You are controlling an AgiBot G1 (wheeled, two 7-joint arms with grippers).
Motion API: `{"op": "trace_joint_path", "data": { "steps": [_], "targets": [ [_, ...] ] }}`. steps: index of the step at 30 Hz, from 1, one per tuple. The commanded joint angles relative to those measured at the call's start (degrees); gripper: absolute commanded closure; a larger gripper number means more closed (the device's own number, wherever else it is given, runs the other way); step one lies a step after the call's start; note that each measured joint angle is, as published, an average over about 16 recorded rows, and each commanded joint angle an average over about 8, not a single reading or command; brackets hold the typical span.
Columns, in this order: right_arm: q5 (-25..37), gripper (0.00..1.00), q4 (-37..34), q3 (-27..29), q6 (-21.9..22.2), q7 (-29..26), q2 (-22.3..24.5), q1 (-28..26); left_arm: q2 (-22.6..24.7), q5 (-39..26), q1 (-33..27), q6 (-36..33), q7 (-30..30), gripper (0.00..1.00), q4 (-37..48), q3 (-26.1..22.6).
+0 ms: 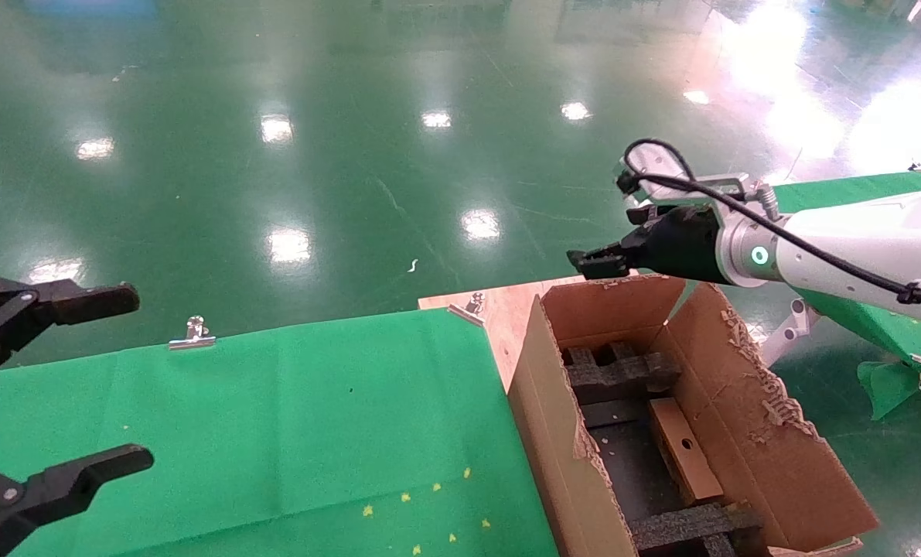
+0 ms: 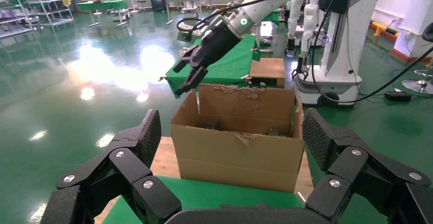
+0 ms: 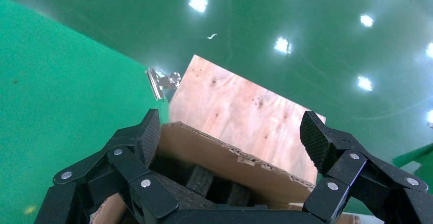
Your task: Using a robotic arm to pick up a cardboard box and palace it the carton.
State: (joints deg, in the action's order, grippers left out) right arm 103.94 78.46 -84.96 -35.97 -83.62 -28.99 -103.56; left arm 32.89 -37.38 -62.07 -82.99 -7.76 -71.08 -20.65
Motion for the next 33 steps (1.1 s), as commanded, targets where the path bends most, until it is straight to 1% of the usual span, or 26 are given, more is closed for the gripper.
{"op": "trace_joint_path", "data": {
  "steps": [1, 33],
  "targets": [
    [-0.3, 0.0, -0.1, 0.5, -0.4, 0.5, 0.0, 0.4, 0.0, 0.0, 0.0, 0.0, 0.0, 0.0, 0.0, 0.0],
    [-34.6, 0.0, -2.7, 38.5, -27.8, 40.6, -3.4, 23.5, 0.0, 0.0, 0.0, 0.0, 0.0, 0.0, 0.0, 0.0]
  ]
}}
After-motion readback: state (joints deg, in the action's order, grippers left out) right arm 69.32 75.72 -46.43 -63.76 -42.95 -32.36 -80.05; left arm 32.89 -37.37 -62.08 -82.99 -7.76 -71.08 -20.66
